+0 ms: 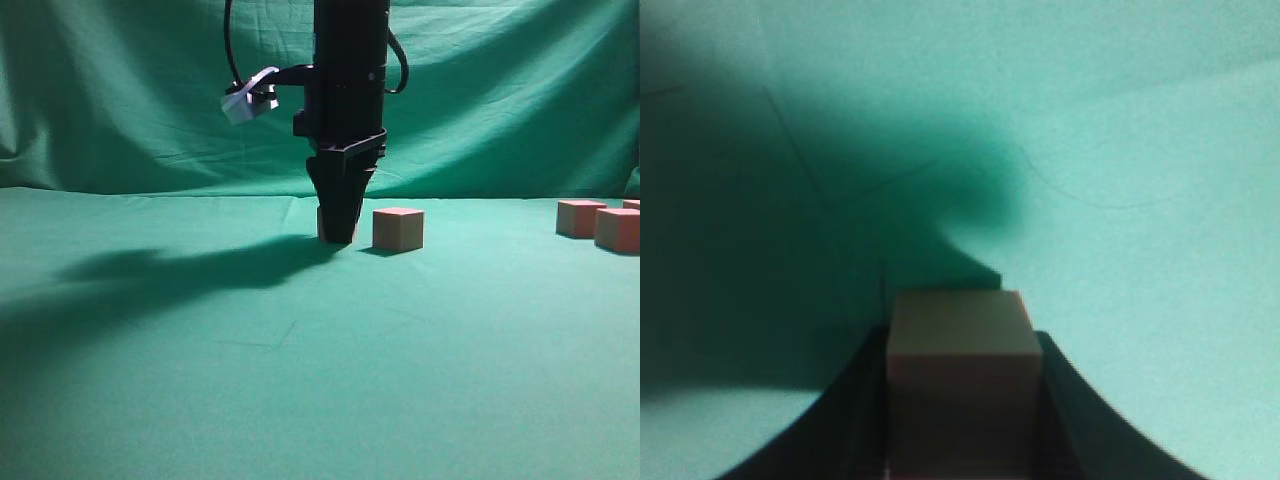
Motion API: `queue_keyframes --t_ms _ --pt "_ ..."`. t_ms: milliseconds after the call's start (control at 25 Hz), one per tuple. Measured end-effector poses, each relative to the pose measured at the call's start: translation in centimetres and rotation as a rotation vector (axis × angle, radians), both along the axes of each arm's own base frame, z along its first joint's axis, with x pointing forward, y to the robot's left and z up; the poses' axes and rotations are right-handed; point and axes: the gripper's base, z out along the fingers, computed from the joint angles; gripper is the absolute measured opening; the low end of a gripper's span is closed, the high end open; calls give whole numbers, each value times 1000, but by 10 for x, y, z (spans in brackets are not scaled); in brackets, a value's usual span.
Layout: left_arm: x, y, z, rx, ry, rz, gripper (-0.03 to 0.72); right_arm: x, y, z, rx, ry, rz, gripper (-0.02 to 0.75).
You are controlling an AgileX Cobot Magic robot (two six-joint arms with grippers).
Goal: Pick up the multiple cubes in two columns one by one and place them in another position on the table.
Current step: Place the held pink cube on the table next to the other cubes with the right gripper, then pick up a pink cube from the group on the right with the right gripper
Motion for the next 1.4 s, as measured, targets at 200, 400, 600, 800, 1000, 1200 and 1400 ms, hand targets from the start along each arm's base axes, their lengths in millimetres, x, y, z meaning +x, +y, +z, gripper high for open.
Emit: queue_keyframes --t_ms 200,400,600,800,1000,1200,1400 --pt "0 0 0 0 0 0 0 -1 -1 0 -15 17 -3 265" --pt "0 0 0 0 0 0 0 -1 -3 1 -15 12 -42 563" --pt "0 0 0 0 0 0 0 -2 -3 11 5 0 -61 643" --pt "0 0 0 0 0 0 0 -4 -5 60 90 -62 -145 669" --pt "0 0 0 0 0 0 0 -26 -16 141 281 -102 -334 570" --pt "0 0 0 0 0 0 0 -55 -36 209 463 -144 -509 566" --pt "0 0 0 0 0 0 0 -93 -65 258 627 -142 -724 566"
